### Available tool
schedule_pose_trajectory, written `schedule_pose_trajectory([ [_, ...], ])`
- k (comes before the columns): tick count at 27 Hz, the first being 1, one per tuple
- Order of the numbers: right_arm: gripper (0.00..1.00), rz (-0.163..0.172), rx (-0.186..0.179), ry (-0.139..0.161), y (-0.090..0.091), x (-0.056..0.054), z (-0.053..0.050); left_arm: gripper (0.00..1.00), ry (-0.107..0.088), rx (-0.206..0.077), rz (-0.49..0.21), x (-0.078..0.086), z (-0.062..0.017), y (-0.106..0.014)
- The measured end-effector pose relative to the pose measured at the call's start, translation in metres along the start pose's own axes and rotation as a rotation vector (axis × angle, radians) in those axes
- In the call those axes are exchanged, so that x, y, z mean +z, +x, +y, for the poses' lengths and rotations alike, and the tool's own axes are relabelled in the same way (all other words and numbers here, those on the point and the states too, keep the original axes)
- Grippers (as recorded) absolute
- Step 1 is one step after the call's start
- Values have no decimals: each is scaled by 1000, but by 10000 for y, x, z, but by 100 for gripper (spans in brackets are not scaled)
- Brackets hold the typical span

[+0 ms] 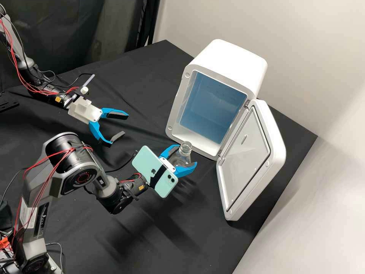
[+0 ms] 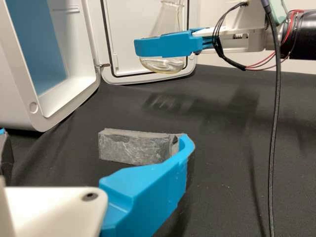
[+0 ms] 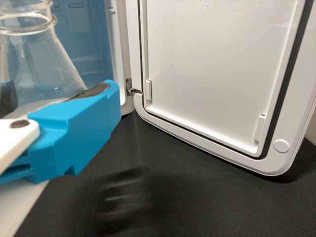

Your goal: Place the flask in the incubator

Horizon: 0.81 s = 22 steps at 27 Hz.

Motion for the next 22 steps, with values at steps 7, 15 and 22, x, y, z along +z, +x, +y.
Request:
schedule_pose_trajectory([
  [7, 0, 0, 0, 0, 0, 0, 0, 100, 0, 0, -2, 6, -1, 1],
  [15, 0, 16, 6, -1, 37, -37, 11, 100, 1, -1, -6, 19, -4, 2],
  [22, 0, 61, 14, -6, 155, -169, 21, 100, 1, -1, -6, 19, -4, 2],
])
